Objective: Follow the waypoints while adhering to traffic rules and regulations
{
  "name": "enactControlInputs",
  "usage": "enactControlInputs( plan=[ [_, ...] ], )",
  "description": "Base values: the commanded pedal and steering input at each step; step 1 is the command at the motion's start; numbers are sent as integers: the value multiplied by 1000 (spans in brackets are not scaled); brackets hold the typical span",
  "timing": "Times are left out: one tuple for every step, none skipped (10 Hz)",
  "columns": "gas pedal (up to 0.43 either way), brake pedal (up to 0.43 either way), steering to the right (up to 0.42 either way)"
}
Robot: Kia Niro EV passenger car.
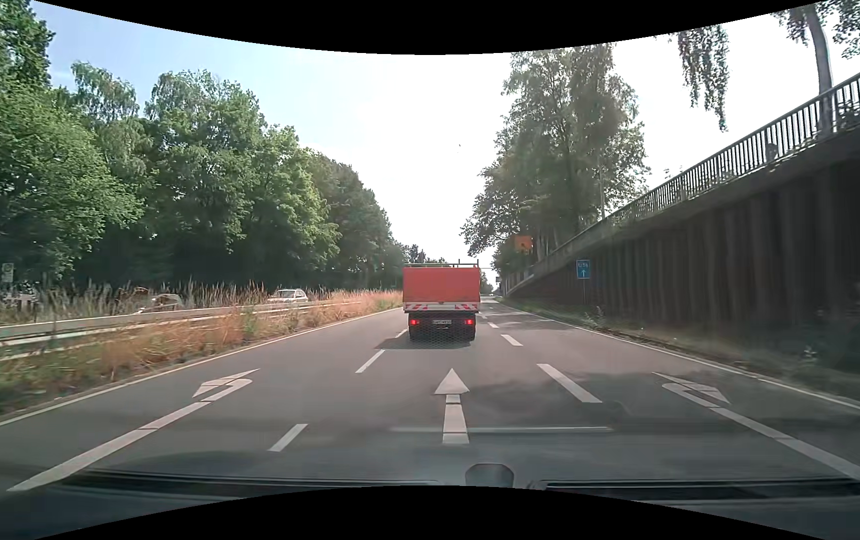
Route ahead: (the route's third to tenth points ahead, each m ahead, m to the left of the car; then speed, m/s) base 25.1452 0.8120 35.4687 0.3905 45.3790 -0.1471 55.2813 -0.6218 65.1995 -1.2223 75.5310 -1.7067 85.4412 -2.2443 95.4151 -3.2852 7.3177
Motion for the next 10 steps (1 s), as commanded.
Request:
enactControlInputs(
  plan=[
    [118,0,1],
    [118,0,1],
    [118,0,1],
    [118,0,1],
    [110,0,1],
    [67,0,1],
    [47,0,1],
    [47,0,1],
    [39,0,1],
    [39,0,1]
  ],
)
